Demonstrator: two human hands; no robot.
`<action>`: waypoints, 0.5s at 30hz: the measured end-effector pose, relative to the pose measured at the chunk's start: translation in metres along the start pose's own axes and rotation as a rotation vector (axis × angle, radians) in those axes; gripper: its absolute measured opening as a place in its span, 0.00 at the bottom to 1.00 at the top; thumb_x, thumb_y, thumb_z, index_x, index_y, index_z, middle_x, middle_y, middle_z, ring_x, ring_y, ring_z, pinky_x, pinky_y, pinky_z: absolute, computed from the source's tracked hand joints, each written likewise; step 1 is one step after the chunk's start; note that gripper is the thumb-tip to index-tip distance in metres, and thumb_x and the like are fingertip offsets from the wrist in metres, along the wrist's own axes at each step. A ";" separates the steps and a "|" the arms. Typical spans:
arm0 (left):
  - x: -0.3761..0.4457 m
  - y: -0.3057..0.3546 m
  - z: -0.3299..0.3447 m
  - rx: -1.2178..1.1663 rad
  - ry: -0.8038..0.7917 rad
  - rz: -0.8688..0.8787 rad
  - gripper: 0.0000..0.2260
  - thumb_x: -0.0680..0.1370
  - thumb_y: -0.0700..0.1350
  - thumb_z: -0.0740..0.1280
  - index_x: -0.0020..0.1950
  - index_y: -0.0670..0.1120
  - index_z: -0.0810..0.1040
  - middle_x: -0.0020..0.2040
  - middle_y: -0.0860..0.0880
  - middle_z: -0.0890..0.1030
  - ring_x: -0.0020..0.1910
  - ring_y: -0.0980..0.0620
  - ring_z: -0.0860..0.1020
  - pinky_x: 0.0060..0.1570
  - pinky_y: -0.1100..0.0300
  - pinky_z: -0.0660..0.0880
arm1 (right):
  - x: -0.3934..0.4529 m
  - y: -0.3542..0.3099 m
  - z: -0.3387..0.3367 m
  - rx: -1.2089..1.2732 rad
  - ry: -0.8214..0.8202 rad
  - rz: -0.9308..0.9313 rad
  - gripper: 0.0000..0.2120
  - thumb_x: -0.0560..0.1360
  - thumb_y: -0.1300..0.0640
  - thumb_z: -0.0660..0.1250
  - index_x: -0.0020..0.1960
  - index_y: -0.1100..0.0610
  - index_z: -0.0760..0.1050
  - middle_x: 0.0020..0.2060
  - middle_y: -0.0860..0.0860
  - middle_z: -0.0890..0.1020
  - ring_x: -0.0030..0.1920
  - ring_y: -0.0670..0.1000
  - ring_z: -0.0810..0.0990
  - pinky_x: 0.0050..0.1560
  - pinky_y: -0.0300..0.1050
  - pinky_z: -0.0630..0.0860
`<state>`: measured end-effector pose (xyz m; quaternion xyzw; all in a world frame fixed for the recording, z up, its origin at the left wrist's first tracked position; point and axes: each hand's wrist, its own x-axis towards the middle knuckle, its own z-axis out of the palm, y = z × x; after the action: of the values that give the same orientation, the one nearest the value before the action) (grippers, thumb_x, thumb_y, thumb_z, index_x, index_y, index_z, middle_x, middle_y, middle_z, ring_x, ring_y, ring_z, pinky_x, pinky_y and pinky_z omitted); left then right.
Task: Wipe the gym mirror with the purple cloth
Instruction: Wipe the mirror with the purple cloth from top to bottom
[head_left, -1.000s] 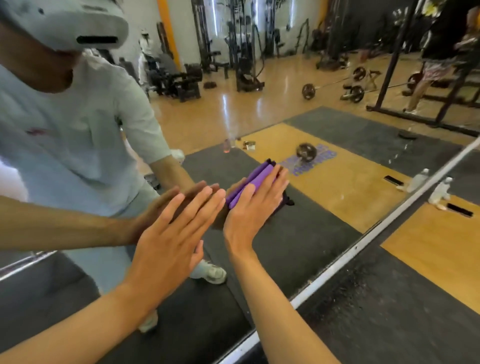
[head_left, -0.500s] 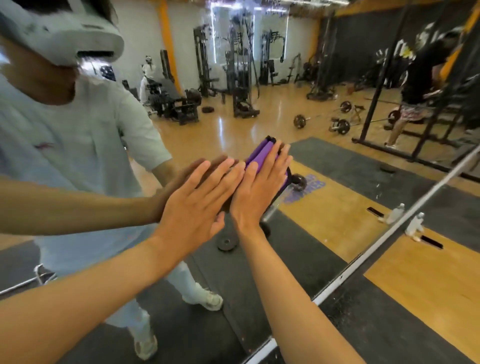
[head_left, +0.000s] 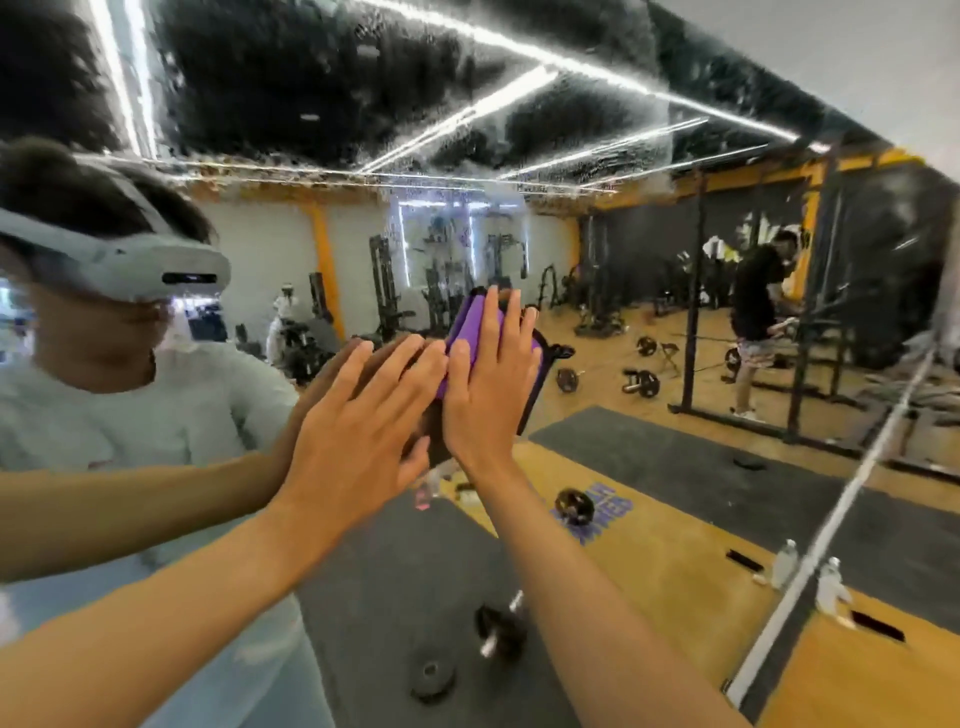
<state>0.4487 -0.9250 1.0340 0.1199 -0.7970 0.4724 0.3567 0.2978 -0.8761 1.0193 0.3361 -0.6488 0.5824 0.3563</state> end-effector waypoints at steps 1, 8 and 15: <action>0.012 -0.003 -0.002 0.007 0.013 -0.019 0.33 0.81 0.54 0.58 0.84 0.41 0.60 0.84 0.44 0.61 0.83 0.44 0.60 0.81 0.42 0.50 | 0.016 0.002 -0.001 -0.008 -0.004 -0.035 0.29 0.85 0.44 0.47 0.84 0.51 0.55 0.84 0.52 0.54 0.84 0.53 0.48 0.82 0.62 0.50; 0.064 -0.016 -0.004 0.067 0.040 -0.111 0.31 0.86 0.57 0.44 0.86 0.44 0.51 0.86 0.44 0.54 0.85 0.45 0.56 0.81 0.42 0.50 | 0.129 0.042 -0.020 -0.005 -0.025 -0.176 0.31 0.84 0.41 0.46 0.85 0.51 0.55 0.84 0.51 0.54 0.84 0.53 0.47 0.82 0.60 0.47; 0.064 -0.016 -0.003 0.063 0.049 -0.140 0.35 0.84 0.59 0.53 0.86 0.42 0.52 0.86 0.43 0.53 0.85 0.44 0.54 0.83 0.43 0.50 | 0.159 0.008 -0.019 -0.003 -0.026 -0.177 0.31 0.84 0.40 0.43 0.85 0.48 0.49 0.85 0.50 0.48 0.84 0.53 0.41 0.83 0.61 0.41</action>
<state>0.4125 -0.9211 1.0891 0.1748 -0.7625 0.4738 0.4044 0.2092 -0.8597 1.1524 0.3993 -0.6220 0.5433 0.3982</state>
